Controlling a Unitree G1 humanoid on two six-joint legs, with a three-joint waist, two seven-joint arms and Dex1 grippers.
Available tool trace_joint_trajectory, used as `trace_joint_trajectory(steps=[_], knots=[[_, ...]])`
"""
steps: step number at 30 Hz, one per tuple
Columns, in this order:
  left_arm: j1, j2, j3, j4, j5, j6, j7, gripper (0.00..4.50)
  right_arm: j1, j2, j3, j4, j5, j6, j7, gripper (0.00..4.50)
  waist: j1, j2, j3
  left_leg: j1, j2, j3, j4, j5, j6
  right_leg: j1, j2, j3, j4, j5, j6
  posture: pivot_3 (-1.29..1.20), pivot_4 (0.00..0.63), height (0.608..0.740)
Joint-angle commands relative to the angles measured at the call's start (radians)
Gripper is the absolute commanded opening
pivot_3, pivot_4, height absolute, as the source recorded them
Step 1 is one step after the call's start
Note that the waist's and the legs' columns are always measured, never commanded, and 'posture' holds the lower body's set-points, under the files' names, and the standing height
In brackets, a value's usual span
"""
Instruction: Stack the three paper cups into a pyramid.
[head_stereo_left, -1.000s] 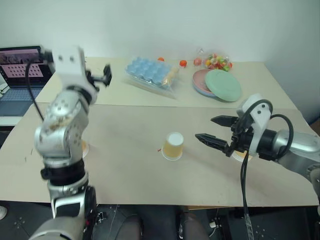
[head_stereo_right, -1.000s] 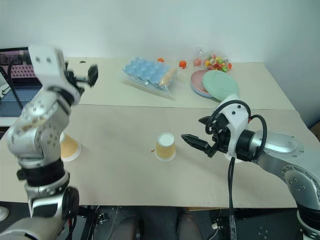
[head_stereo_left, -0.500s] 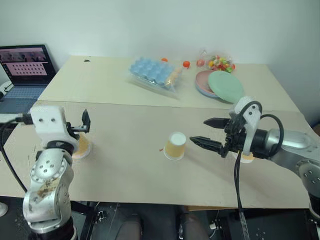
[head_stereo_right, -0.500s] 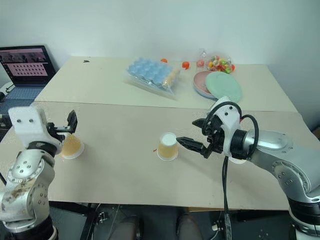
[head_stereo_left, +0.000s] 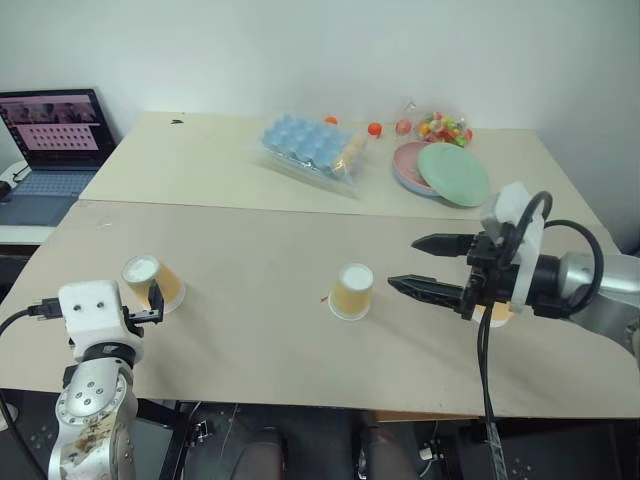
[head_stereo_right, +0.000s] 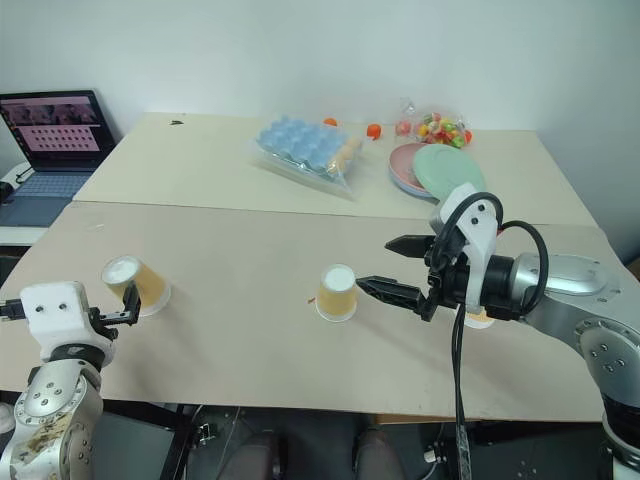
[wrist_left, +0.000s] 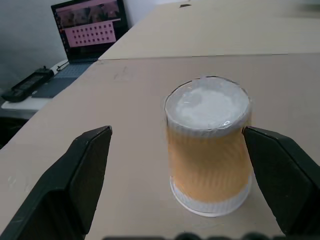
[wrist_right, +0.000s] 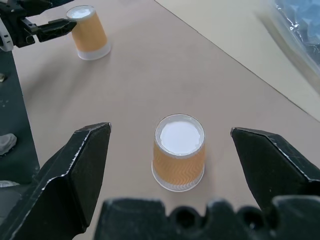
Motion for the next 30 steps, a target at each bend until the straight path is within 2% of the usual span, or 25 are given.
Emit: trace_joint_trajectory(steps=[1, 8, 28, 30], knots=[[-0.004, -0.018, 0.001, 0.016, 0.011, -0.063, 0.017, 4.45, -0.027, -0.013, -0.023, -0.008, 0.002, -0.008, -0.002, 4.50, -0.001, 0.000, 0.000, 0.000, 0.000, 0.000, 0.000, 0.000, 0.000, 0.000, 0.000, 0.000, 0.000, 0.000, 0.001, 0.00, 0.150, 0.736], [-0.032, -0.052, -0.015, 0.088, -0.032, -0.098, 0.004, 4.45, -0.032, -0.015, -0.029, -0.011, 0.005, -0.006, -0.011, 4.50, -0.004, 0.000, 0.000, 0.000, 0.000, 0.000, 0.000, 0.000, 0.000, 0.000, 0.000, 0.001, 0.000, 0.000, 0.000, 0.00, 0.150, 0.736], [-0.246, -0.002, -0.055, 0.338, -0.026, -0.215, -0.001, 4.45, -0.016, -0.017, -0.038, -0.030, 0.012, -0.001, -0.055, 4.50, -0.005, 0.000, 0.000, -0.001, 0.000, 0.001, 0.000, 0.000, 0.000, -0.001, 0.000, 0.001, -0.001, 0.003, -0.004, 0.00, 0.150, 0.736], [-0.252, -0.002, -0.064, 0.342, -0.024, -0.219, 0.001, 3.92, -0.013, -0.018, -0.040, -0.033, 0.012, 0.000, -0.061, 4.50, -0.004, 0.000, 0.000, -0.001, 0.000, 0.000, 0.000, 0.000, 0.000, -0.001, 0.000, 0.000, -0.001, 0.003, -0.004, 0.00, 0.150, 0.736]])
